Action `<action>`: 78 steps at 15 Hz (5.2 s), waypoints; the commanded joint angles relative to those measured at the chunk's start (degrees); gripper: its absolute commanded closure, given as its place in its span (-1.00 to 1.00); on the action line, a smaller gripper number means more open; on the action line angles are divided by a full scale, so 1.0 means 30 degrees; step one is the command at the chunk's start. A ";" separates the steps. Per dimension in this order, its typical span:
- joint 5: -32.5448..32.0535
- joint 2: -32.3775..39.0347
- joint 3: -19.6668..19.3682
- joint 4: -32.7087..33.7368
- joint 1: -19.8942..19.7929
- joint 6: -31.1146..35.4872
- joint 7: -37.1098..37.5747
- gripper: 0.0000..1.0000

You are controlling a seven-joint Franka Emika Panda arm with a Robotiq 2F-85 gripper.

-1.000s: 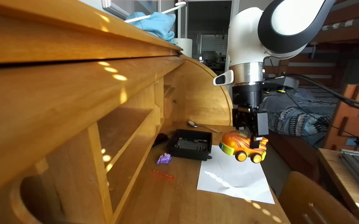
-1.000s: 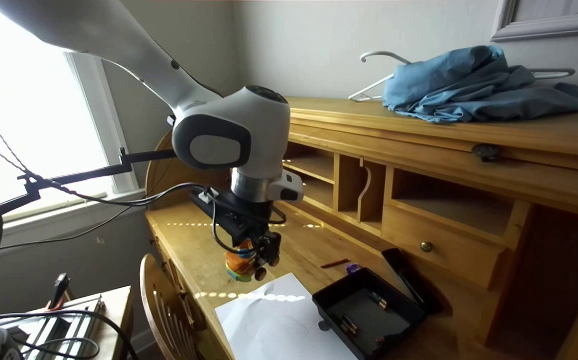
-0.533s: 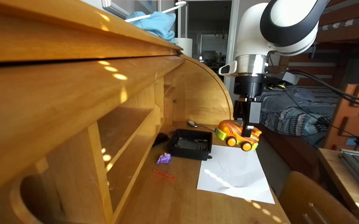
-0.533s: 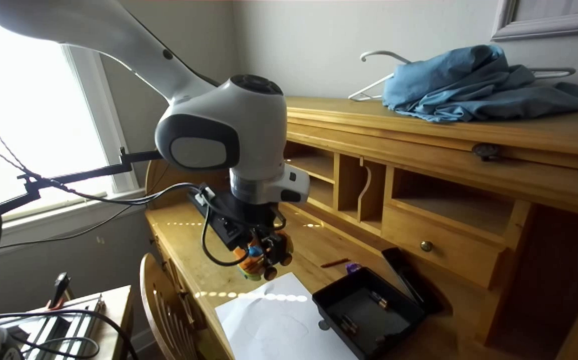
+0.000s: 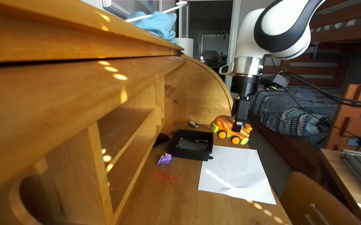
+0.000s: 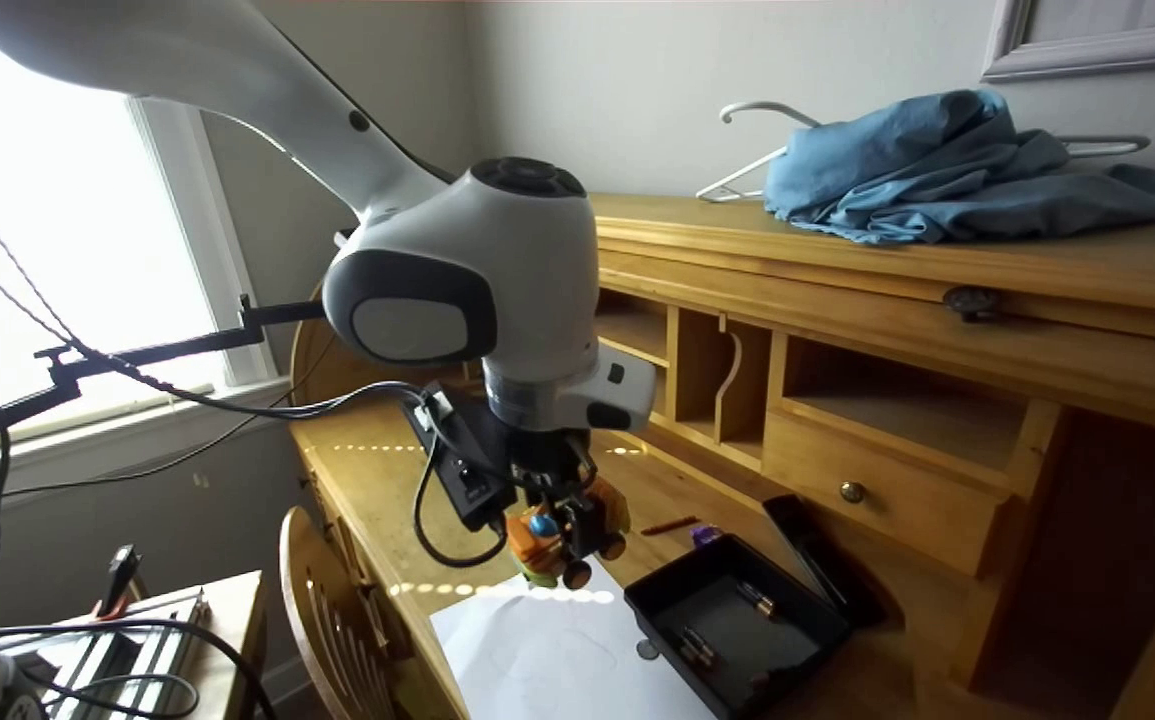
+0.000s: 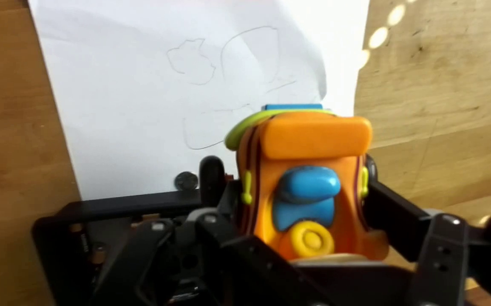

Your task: Put the car in the black box.

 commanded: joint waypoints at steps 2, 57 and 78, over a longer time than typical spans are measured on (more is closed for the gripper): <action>-0.0376 0.1497 -0.0705 0.1294 -0.0788 0.2778 0.2631 0.00; -0.3912 1.1502 -0.0182 1.0474 -0.0426 0.3313 1.3519 0.00; -0.5310 0.6354 -0.0948 0.4227 0.0685 0.5994 1.3040 -1.00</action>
